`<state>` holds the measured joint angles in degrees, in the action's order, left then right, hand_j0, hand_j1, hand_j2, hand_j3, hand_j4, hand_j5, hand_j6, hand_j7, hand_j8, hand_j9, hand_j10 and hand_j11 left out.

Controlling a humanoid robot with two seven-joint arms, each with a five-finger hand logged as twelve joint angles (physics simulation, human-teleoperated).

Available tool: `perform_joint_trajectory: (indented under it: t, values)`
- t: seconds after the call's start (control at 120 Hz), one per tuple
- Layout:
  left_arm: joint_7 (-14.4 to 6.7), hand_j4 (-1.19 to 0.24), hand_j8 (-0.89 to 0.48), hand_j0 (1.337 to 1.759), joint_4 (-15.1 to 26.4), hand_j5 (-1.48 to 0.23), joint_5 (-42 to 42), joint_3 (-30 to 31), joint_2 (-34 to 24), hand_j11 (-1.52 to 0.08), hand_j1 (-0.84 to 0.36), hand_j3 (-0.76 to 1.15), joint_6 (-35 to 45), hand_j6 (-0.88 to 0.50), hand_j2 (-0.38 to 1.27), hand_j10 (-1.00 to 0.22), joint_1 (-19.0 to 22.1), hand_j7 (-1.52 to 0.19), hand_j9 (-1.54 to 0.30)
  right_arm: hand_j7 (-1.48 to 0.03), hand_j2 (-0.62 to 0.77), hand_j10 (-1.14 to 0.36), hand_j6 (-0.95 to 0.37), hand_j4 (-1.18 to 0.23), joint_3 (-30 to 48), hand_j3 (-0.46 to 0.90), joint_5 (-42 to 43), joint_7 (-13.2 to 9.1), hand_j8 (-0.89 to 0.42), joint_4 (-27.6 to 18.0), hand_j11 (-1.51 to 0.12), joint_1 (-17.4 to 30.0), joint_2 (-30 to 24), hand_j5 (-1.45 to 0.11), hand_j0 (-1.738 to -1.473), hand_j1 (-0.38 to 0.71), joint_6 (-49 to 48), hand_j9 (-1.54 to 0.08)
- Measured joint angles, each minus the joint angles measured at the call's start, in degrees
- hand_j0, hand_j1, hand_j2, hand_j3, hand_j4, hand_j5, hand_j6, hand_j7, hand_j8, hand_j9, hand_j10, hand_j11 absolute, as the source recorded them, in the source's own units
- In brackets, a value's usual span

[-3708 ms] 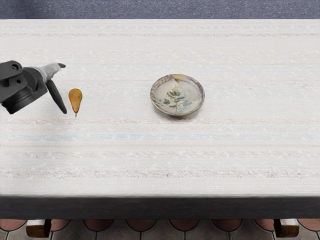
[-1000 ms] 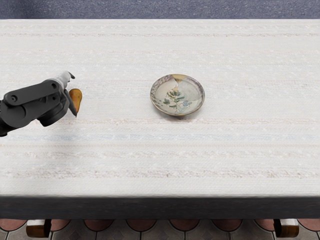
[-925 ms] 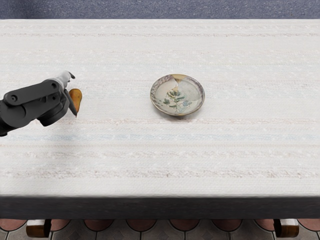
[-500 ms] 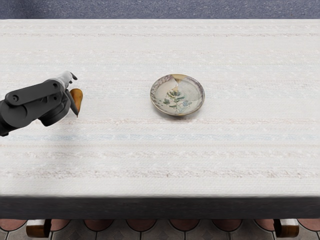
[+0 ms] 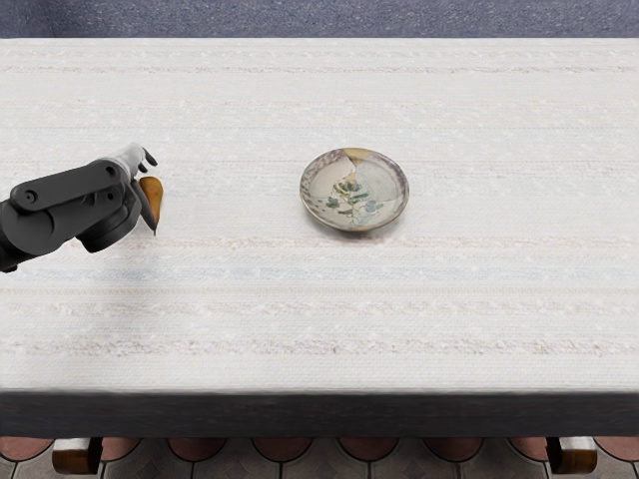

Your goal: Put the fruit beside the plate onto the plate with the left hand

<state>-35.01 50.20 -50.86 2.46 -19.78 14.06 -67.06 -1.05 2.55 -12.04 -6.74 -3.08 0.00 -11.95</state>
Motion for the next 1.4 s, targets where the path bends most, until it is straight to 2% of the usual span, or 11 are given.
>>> perform_joint_trajectory:
  t: [0.258,0.542,0.9,1.4]
  values:
    - [0.0,-0.35,-0.36,1.658,0.02,-0.46,0.06,-0.07,0.0,-0.46,-0.05,0.0,-1.14,-0.36,0.26,-0.36,-0.16,-0.46,-0.46,0.0,0.0,0.0,0.0,0.0,0.0,0.0,0.0,0.0,0.0,0.03,0.0,0.0,0.0,0.0,-1.658,-0.35,0.0,0.0]
    - [0.01,-0.38,-0.39,1.658,0.06,-0.5,0.08,-0.09,0.0,-0.5,-0.09,0.0,-1.39,-0.39,0.2,-0.39,-0.33,-0.5,-0.5,0.0,0.0,0.0,0.0,0.0,0.0,0.0,0.0,0.0,0.0,0.04,0.0,0.0,0.0,0.0,-1.658,-0.35,0.0,0.0]
    - [0.01,-0.46,-0.39,1.657,0.06,-0.56,-0.09,-0.1,0.0,-0.57,-0.11,0.0,-2.42,-0.33,0.19,-0.44,-0.43,-0.57,-0.57,0.0,0.0,0.0,0.0,0.0,0.0,0.0,0.0,0.01,0.0,0.06,0.0,0.0,0.0,0.0,-1.658,-0.35,0.01,0.0]
    - [0.01,-0.54,-0.35,1.657,0.05,-0.62,-0.28,-0.19,0.0,-0.66,-0.18,0.0,-3.2,-0.3,0.31,-0.51,-0.53,-0.64,-0.66,0.0,0.0,0.0,0.0,0.0,0.0,0.0,0.0,0.0,0.0,0.06,0.0,0.0,0.0,0.0,-1.658,-0.35,0.04,0.0]
